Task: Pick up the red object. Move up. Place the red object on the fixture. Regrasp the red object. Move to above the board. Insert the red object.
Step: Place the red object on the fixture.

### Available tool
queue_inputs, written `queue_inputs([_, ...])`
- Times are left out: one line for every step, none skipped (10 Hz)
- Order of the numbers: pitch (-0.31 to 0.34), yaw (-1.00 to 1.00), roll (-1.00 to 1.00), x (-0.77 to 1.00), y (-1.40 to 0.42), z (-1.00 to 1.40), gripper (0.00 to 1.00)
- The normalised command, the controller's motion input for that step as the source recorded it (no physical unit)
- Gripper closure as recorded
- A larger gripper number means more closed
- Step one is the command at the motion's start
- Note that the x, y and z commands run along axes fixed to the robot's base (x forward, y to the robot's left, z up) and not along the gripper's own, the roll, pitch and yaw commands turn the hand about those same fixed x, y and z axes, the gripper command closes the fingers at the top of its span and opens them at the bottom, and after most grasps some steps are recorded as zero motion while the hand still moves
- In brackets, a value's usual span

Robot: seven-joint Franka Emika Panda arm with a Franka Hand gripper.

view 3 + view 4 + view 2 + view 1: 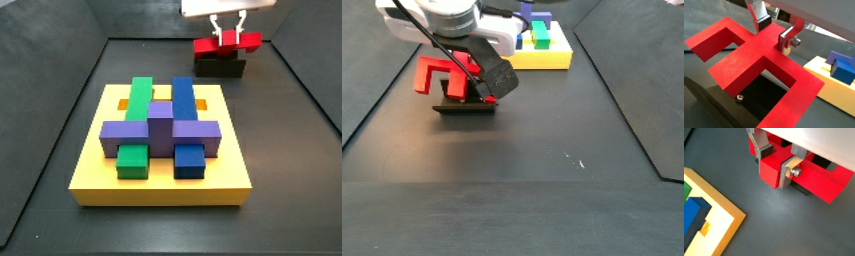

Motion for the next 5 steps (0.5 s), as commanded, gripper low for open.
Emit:
queue_inputs([-0.089,0.08,0.10,0.00,-0.11,-0.35,1.00])
queue_inputs([0.000,0.05,0.12,0.00,-0.02,-0.29,1.00])
queue_inputs([0.000,0.01,0.09,0.00,0.00,-0.21,1.00])
queue_inputs([0.000,0.00,0.08,0.00,0.00,-0.13,1.00])
queue_inputs([0.000,0.00,0.22,-0.10,0.00,-0.18,1.00])
